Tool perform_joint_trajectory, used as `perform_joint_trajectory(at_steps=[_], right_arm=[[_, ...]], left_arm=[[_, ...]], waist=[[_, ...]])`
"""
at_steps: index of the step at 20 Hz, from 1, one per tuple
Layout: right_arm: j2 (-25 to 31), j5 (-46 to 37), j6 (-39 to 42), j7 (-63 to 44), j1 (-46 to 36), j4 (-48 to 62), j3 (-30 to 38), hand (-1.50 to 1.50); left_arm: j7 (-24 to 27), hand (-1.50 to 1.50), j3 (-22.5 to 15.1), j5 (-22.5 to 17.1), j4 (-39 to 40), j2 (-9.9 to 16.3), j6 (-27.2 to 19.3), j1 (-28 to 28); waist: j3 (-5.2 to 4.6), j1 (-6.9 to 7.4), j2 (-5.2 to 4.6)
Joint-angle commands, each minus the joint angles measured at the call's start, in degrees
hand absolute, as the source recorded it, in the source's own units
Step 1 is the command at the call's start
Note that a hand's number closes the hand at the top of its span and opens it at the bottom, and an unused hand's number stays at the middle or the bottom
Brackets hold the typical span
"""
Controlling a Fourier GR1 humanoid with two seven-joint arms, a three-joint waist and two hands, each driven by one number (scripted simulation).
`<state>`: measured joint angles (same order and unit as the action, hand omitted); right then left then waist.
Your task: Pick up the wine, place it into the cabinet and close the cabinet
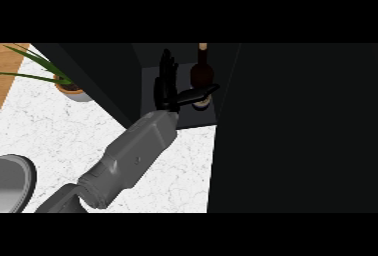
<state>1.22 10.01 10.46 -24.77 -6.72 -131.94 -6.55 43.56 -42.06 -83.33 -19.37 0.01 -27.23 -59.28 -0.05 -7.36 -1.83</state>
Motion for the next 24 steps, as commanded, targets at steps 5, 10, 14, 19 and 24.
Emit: perform_joint_trajectory(at_steps=[5,10,14,19,24], right_arm=[[0.74,0.12,0.46,-0.08,-0.02,-0.35,0.55,-1.50],[0.56,0.16,0.67,1.11,-0.75,1.70,0.98,-1.50],[0.21,0.00,-0.19,-0.88,0.34,-0.02,-0.02,-1.50],[-0.74,-1.82,-0.20,0.85,3.71,-0.88,-1.87,-1.50],[0.01,-1.05,-2.00,-3.14,0.39,-1.26,0.16,-1.50]], left_arm=[[2.73,-1.50,-2.35,-0.93,-1.43,-0.01,-0.91,-0.50],[5.69,-1.50,-3.80,-2.15,-4.11,-0.01,-2.72,-0.64],[7.38,-1.50,-5.45,-3.72,-7.68,-0.01,-2.23,1.27],[6.35,-1.50,-7.04,-4.32,-8.83,-0.01,-0.25,1.28],[7.43,-1.50,-9.34,-3.80,-9.77,-0.01,2.40,4.01]], waist=[[-0.01,0.34,0.08],[0.01,1.04,0.28],[0.00,1.63,0.61],[0.03,3.16,1.02],[0.02,4.56,1.25]])
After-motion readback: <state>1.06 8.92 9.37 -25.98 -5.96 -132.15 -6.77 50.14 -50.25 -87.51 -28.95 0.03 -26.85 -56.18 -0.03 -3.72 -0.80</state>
